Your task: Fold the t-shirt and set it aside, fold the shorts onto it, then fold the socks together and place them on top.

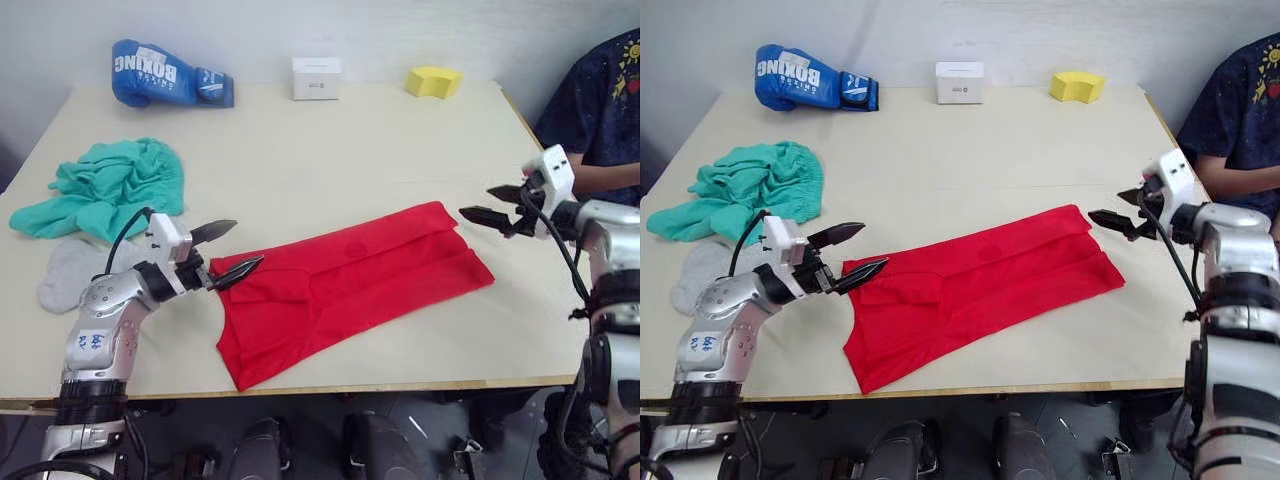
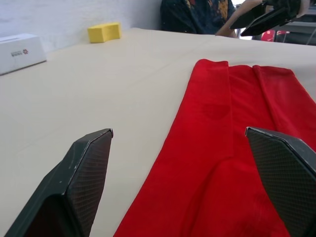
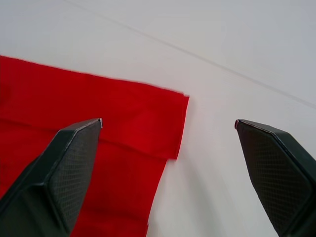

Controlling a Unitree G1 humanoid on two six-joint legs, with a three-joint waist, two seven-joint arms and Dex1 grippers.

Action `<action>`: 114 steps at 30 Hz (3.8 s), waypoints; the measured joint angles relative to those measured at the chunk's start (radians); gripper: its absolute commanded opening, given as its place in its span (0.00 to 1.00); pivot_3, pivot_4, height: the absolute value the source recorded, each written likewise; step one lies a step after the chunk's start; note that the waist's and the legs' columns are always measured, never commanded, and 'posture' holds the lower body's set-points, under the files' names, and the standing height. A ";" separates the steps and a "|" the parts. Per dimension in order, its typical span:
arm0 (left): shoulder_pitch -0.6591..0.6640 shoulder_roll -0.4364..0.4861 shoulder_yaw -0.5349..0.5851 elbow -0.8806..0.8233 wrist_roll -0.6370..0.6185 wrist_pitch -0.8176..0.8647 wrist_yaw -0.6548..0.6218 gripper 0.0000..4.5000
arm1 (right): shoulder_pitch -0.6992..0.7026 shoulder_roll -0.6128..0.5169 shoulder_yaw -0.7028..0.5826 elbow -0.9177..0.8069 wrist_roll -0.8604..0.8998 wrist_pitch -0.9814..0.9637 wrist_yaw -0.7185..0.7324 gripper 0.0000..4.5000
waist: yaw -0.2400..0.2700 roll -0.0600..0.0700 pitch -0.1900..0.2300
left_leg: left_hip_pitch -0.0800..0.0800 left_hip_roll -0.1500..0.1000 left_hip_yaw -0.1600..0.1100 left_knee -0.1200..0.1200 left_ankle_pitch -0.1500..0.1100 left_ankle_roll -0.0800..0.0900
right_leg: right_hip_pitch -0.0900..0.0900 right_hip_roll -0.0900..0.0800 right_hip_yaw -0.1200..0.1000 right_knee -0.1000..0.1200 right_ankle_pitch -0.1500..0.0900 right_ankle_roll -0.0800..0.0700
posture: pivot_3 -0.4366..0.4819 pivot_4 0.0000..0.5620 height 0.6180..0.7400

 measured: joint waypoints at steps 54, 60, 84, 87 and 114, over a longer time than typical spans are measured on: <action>-0.447 -0.118 -0.204 0.602 0.397 0.121 -0.150 0.00 | 0.390 0.261 -0.056 -0.795 0.318 0.754 -0.641 0.00 | -0.002 -0.009 -0.001 | -0.016 -0.017 -0.030 -0.006 0.018 0.014 | 0.002 -0.017 -0.032 -0.004 0.007 0.004 | 0.48 0.27 1.00; -0.148 -0.111 -0.157 0.066 0.371 0.355 0.047 0.00 | 0.177 0.149 0.141 -0.446 0.173 0.484 -0.495 0.00 | -0.001 -0.008 -0.001 | -0.015 -0.017 -0.028 -0.006 0.019 0.011 | 0.002 -0.017 -0.030 -0.003 0.007 0.004 | 0.48 0.27 1.00; -0.156 -0.049 -0.020 -0.373 0.054 0.948 0.208 0.92 | 0.333 0.015 0.067 -0.657 0.250 0.605 -0.131 1.00 | 0.055 -0.005 0.001 | -0.018 -0.018 -0.030 -0.002 0.017 0.010 | 0.003 -0.018 -0.031 -0.008 0.008 0.006 | 0.48 0.27 1.00; -0.293 -0.010 -0.150 -0.171 0.093 0.805 0.104 0.97 | 0.484 0.071 -0.043 -0.923 0.374 0.809 -0.203 1.00 | 0.065 -0.005 0.001 | -0.018 -0.017 -0.030 -0.002 0.014 0.013 | 0.003 -0.018 -0.031 -0.009 0.008 0.006 | 0.48 0.27 1.00; -0.849 -0.467 -0.284 1.169 0.462 0.003 0.174 0.23 | 0.631 0.477 0.053 -1.313 0.429 1.037 -0.696 0.25 | 0.039 -0.008 0.000 | -0.018 -0.018 -0.025 -0.001 0.010 0.019 | 0.002 -0.017 -0.029 -0.010 0.009 0.009 | 0.48 0.27 1.00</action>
